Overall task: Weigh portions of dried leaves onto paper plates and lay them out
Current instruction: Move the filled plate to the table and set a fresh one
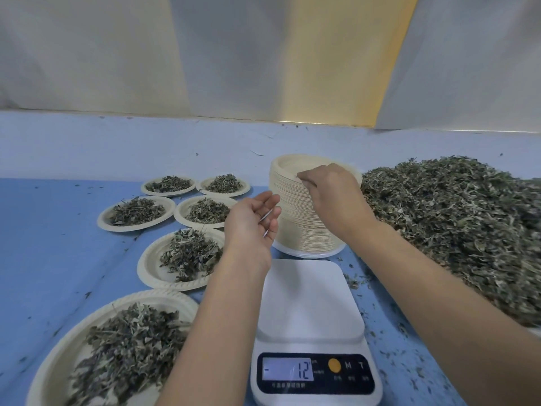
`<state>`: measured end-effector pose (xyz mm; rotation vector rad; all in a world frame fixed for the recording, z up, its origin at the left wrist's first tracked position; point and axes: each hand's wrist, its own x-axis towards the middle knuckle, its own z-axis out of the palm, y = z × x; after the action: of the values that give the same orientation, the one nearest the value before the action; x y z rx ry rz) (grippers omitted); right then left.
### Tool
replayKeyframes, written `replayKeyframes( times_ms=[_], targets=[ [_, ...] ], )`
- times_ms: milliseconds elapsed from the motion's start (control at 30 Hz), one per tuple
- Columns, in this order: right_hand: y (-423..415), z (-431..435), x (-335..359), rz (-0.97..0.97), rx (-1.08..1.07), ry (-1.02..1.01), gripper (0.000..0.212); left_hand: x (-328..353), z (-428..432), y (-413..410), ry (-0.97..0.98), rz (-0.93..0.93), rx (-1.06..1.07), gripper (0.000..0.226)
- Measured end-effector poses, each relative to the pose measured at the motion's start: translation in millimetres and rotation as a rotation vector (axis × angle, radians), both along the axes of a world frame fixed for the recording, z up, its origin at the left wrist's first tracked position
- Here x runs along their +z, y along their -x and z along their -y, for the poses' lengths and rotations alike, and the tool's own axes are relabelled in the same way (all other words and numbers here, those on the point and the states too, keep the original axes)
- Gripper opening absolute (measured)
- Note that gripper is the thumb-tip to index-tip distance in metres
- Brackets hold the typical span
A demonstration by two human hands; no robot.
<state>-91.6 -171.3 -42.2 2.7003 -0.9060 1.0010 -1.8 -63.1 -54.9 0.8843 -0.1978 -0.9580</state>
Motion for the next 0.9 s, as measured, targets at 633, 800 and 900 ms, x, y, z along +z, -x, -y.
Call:
replayKeyframes(
  times_ms=[633,800,900],
  targets=[
    [8,-7,-3,0.163,0.116,0.288,0.029,4,7,6,0.015,0.171,0.035,0.014],
    [15,-30,-6,0.124,0.242,0.458,0.023,15,9,3,0.079,0.352,0.192,0.022],
    [17,-43,-10,0.095,0.289,0.533,0.019,14,3,2,0.031,0.421,0.395,0.015]
  ],
)
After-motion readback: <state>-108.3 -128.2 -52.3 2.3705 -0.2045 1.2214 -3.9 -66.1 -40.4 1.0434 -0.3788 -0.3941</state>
